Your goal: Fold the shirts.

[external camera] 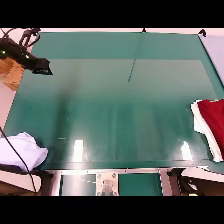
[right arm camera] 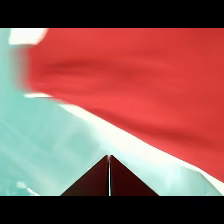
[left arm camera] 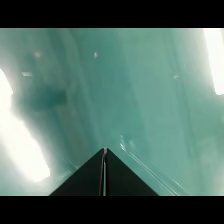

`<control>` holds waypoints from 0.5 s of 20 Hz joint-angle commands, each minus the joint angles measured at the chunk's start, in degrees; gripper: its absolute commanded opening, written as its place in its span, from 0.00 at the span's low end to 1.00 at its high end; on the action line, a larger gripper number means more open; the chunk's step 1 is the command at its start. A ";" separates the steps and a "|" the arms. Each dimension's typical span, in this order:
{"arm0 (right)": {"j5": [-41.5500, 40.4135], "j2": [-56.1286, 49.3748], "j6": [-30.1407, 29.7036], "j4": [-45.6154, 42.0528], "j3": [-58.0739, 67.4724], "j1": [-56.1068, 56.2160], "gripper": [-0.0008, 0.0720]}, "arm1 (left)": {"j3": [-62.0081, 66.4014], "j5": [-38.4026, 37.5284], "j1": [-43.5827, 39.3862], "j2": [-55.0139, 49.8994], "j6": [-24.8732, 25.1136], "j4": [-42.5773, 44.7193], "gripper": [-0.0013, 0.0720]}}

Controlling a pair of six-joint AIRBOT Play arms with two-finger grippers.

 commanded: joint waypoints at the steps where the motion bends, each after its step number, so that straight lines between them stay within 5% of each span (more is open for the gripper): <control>1: -7.43 4.26 -4.50 2.29 -3.76 14.58 0.04 | -5.07 -0.85 -0.15 2.80 -2.82 -0.24 0.05; 7: -21.49 21.49 -3.89 2.97 -38.62 37.00 0.04 | -36.06 6.97 -0.15 21.92 -2.03 -1.31 0.05; 10: -30.18 24.52 -3.52 5.29 -46.38 44.87 0.04 | -44.17 8.94 -0.13 27.80 -1.95 -0.76 0.05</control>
